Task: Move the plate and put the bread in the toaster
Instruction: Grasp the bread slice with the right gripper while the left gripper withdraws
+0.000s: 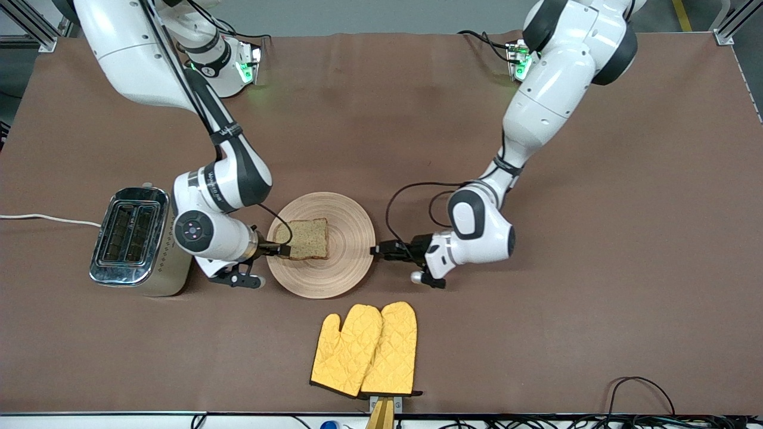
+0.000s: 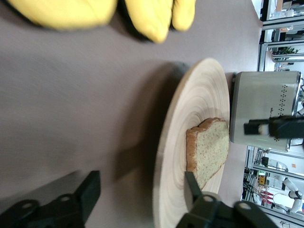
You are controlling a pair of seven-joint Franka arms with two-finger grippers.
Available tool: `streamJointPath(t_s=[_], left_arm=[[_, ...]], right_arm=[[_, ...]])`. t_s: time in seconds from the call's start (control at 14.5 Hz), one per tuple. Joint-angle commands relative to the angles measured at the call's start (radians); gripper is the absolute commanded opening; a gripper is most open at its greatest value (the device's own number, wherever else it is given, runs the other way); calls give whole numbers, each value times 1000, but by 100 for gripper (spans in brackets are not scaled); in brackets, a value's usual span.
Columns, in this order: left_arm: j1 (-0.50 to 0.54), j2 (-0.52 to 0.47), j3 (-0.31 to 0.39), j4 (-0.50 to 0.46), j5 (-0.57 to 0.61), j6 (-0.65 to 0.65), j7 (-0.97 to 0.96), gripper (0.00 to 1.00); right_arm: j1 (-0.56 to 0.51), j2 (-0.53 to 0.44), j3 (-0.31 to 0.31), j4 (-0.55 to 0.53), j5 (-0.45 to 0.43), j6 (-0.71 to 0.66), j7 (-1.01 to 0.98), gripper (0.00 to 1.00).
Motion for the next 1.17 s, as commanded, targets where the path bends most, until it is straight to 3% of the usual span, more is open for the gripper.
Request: streamJointPath(t_s=[0.0,0.34,0.55,0.69,1.1], left_arm=[[114,-100,-2,-54,128,-162,-117,100],[274,-251,-3,-51,542,-357,-367,100],[338,-343,-3,-52,799,-454,-371,100],[381,-408,-2,-54,870,-528,-377,100],[432,-669,-2,-54,1139,-753,-484,100]], right_arm=[[41,-16,-1,-37,-31,9,13,100],[30,-16,1,-58,-77,11,9,94],[27,-16,2,-70,-75,11,12,79],[24,-18,2,-77,-75,11,13,68],[24,-18,2,-75,-69,5,20,51]])
